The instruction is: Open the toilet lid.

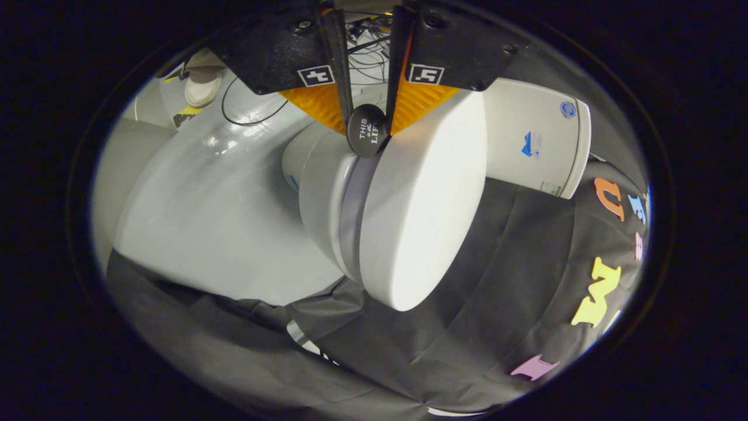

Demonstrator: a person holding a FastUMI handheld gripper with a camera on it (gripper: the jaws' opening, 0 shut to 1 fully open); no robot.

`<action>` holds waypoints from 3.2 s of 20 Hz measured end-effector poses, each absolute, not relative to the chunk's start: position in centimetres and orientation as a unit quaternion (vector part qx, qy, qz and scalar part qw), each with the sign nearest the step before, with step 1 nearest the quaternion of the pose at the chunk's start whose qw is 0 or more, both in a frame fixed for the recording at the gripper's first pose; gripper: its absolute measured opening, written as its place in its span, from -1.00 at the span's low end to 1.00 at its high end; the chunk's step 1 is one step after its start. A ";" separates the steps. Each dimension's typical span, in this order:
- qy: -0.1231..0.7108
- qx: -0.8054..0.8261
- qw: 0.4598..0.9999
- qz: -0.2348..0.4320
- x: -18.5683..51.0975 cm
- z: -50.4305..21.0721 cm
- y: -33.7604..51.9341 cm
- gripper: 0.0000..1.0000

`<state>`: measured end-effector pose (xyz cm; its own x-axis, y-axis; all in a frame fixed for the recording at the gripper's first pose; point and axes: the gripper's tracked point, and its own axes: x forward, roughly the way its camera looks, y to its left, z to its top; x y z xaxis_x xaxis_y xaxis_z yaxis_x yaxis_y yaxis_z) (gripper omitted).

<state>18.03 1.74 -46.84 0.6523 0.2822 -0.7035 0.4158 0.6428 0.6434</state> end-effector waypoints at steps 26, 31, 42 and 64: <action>0.337 0.475 0.813 0.009 19.7 -35.8 2.2 -0.92; 0.320 0.446 0.835 0.037 20.6 -31.3 4.9 -0.92; 0.316 0.377 0.869 0.056 21.2 -25.8 9.3 -0.92; 0.305 0.301 0.897 0.112 21.9 -19.6 17.7 -0.83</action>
